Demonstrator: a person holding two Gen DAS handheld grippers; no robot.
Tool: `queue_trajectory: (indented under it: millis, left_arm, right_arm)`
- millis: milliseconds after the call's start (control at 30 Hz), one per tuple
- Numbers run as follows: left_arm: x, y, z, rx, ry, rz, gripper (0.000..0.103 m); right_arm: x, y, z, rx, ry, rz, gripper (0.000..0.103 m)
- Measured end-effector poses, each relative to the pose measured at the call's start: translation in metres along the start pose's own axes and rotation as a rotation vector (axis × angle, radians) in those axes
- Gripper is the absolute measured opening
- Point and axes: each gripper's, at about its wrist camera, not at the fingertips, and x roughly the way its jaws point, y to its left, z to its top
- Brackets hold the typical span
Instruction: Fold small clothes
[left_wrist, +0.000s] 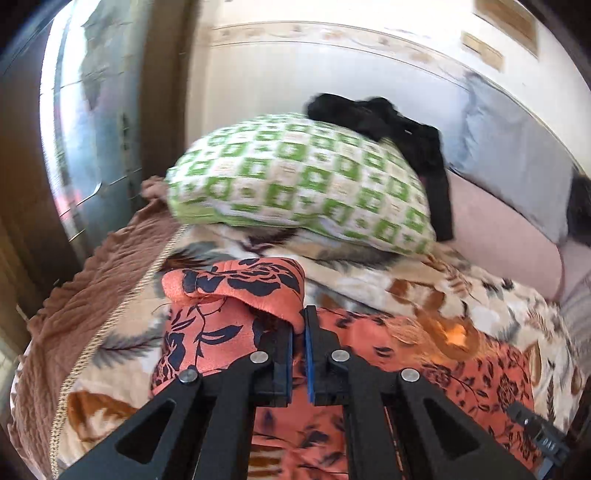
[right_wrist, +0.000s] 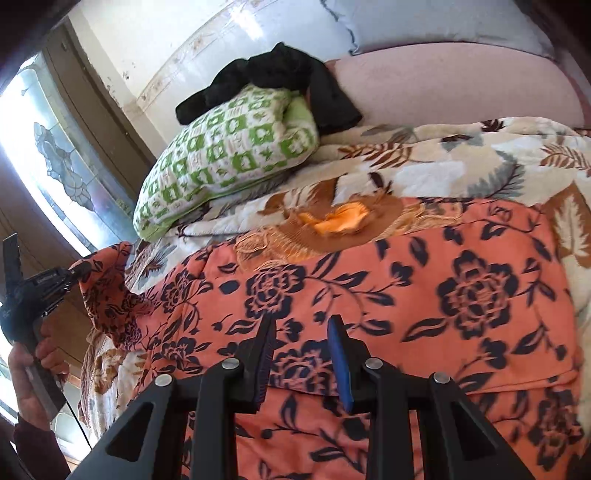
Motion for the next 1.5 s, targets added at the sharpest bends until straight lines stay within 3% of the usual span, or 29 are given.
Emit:
queue_trajectory:
  millis: [233,267,300,367,400,467,533,633,733,800,933,1000,1067,1100,1133,1200,1367,1500]
  left_arm:
    - [0.013,-0.191,-0.064,0.374,0.129,-0.267,0.009]
    - [0.013,-0.209,-0.076,0.427,0.162,-0.303,0.022]
    - [0.012,-0.224,-0.087,0.472,0.184,-0.331,0.042]
    - [0.007,-0.232,-0.097,0.528,0.176,-0.343,0.063]
    - [0.004,-0.227,-0.094,0.541,0.156,-0.327,0.064]
    - [0.001,-0.205,-0.075,0.517,0.108,-0.284,0.064]
    - [0.002,-0.166,-0.044,0.422,0.062,-0.225,0.066]
    - [0.014,-0.098,-0.005,0.249,0.023,-0.024,0.074]
    - [0.031,-0.038,0.005,0.137,0.060,0.175,0.074]
    - [0.045,-0.006,0.003,0.062,0.124,0.244,0.074]
    - [0.062,0.032,-0.009,-0.043,0.219,0.274,0.074]
    - [0.067,0.036,-0.016,-0.046,0.248,0.281,0.074]
    - [0.072,0.033,-0.021,-0.026,0.270,0.289,0.074]
    - [0.075,0.031,-0.024,-0.018,0.281,0.291,0.074]
    - [0.077,0.029,-0.026,-0.015,0.290,0.288,0.074]
    - [0.079,0.026,-0.028,-0.014,0.305,0.267,0.074]
    - [0.074,0.014,-0.022,0.006,0.267,0.267,0.074]
    - [0.076,0.000,-0.025,0.025,0.263,0.245,0.074]
  right_arm:
    - [-0.047,-0.064,0.029,0.154,-0.112,-0.041,0.032]
    - [-0.051,-0.070,0.034,0.168,-0.118,-0.049,0.032]
    - [-0.053,-0.075,0.037,0.181,-0.120,-0.056,0.034]
    - [-0.055,-0.084,0.043,0.205,-0.118,-0.056,0.062]
    - [-0.056,-0.089,0.044,0.225,-0.119,-0.053,0.084]
    - [-0.059,-0.096,0.043,0.261,-0.142,-0.039,0.085]
    - [-0.057,-0.096,0.043,0.252,-0.127,-0.044,0.084]
    - [-0.047,-0.081,0.041,0.187,-0.087,-0.048,0.083]
    - [-0.026,-0.056,0.035,0.073,-0.016,-0.066,0.080]
    - [-0.008,-0.047,0.030,0.043,0.055,-0.068,0.077]
    - [0.021,-0.075,0.020,0.196,0.122,-0.046,0.070]
    - [0.035,-0.097,0.014,0.300,0.155,-0.011,0.063]
    - [0.039,-0.101,0.008,0.333,0.127,0.020,0.055]
    - [0.040,-0.095,0.008,0.306,0.128,0.040,0.035]
    - [0.044,-0.088,0.007,0.277,0.158,0.067,0.023]
    - [0.048,-0.072,0.006,0.217,0.173,0.060,0.012]
    - [0.015,-0.058,0.021,0.118,0.033,-0.043,0.008]
    - [-0.023,-0.087,0.039,0.150,-0.101,-0.197,0.008]
